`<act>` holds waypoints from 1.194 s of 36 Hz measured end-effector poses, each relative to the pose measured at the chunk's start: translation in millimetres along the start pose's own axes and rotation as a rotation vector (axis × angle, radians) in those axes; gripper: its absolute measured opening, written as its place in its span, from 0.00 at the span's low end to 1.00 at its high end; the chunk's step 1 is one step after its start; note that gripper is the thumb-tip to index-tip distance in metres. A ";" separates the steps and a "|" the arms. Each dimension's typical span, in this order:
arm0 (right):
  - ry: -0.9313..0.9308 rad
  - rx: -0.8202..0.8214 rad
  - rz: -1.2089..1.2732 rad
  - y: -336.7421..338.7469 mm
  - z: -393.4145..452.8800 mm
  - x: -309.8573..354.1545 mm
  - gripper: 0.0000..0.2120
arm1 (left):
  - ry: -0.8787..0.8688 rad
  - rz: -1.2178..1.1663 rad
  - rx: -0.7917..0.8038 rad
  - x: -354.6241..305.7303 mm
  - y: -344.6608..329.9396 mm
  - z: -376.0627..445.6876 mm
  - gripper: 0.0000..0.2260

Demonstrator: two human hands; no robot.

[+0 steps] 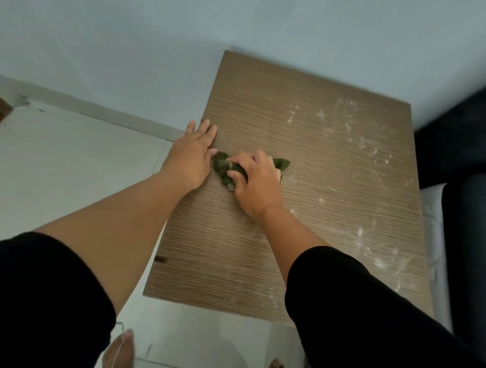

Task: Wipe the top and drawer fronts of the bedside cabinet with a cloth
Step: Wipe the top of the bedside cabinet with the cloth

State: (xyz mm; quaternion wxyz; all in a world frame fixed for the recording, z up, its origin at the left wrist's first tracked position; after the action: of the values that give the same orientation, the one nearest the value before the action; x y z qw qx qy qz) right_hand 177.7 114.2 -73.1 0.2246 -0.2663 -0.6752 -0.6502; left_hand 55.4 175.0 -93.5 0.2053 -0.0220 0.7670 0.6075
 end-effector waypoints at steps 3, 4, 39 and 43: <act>0.001 0.013 -0.002 -2.2 -17.6 2.2 0.11 | 0.029 0.091 0.029 -2.3 1.4 -1.8 0.23; 0.004 0.020 -0.002 -3.2 -23.5 3.0 0.11 | 0.038 0.117 0.036 -3.2 1.8 -1.7 0.23; -0.008 0.356 0.139 -12.9 -224.3 15.4 0.12 | 0.026 0.252 0.239 -44.4 -15.6 -107.4 0.32; -0.054 0.293 0.227 10.1 -212.4 13.0 0.11 | 0.023 0.227 0.205 -55.3 -12.4 -107.9 0.29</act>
State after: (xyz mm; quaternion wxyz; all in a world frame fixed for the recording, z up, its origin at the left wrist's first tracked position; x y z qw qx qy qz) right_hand 165.3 -96.8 -45.6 0.3147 -0.3224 -0.7341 -0.5081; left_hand 78.4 58.3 -66.9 0.1277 0.0791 0.8250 0.5449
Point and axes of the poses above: each hand's wrist, its own z-axis towards the middle knuckle, its own y-axis out of the back of the hand, x = y × z, the point moved 5 cm from there along z, towards the middle knuckle, and after that the axes turned 6 degrees about z, right-handed, at the moved point
